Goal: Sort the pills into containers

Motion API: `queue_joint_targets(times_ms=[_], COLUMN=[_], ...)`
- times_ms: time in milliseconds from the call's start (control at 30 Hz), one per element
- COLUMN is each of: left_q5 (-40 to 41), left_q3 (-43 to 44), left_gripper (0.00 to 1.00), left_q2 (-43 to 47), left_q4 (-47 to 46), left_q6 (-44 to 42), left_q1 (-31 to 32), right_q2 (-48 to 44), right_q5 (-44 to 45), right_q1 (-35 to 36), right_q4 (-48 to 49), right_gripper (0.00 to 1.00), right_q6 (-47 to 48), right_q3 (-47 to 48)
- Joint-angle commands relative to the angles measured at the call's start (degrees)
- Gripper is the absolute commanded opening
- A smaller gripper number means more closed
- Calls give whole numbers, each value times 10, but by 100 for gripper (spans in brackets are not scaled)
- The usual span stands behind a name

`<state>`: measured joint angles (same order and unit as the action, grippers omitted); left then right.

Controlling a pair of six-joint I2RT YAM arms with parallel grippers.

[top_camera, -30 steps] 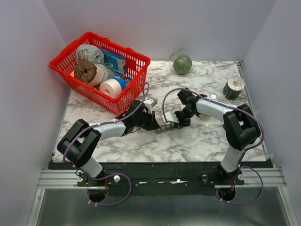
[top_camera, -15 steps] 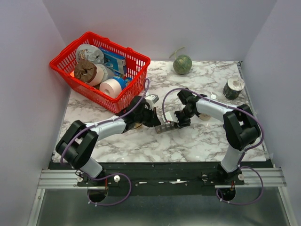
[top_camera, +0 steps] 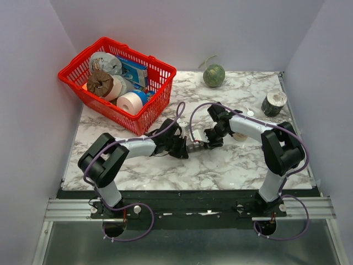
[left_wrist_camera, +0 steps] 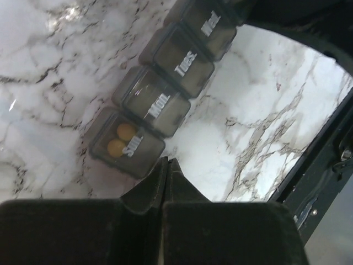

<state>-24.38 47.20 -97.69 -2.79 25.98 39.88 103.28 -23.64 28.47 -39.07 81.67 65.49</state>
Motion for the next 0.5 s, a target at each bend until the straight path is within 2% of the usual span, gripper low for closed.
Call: queue_joint_targets(times_ms=[0, 67, 167, 200, 267, 300, 367, 400, 467], left_q5=[29, 44, 88, 116, 150, 166, 209, 221, 239], left_q3=[-2, -3, -11, -16, -24, -35, -47, -56, -64], left_gripper=[6, 8, 17, 23, 34, 45, 56, 69, 81], left_q2=[62, 107, 178, 194, 248, 267, 329, 350, 413], left_q4=[17, 21, 32, 44, 66, 72, 90, 97, 114], left_q6=[-8, -1, -7, -8, -12, -17, -23, -28, -32], left_q1=[-2, -2, -5, -7, -13, -16, -24, -29, -34], right_q2=[28, 29, 27, 26, 17, 13, -4, -12, -33], right_q5=[19, 19, 22, 21, 16, 13, 4, 2, -3], right_q1=[4, 4, 4, 4, 4, 4, 4, 4, 3], right_q4=[-5, -5, 0, 0, 0, -6, -7, -16, -23], right_gripper=[38, 40, 50, 58, 64, 69, 80, 91, 95], right_q6=[-4, -8, -18, -22, -37, -41, -61, -66, -95], right_q3=[2, 3, 3, 6, 13, 17, 31, 38, 61])
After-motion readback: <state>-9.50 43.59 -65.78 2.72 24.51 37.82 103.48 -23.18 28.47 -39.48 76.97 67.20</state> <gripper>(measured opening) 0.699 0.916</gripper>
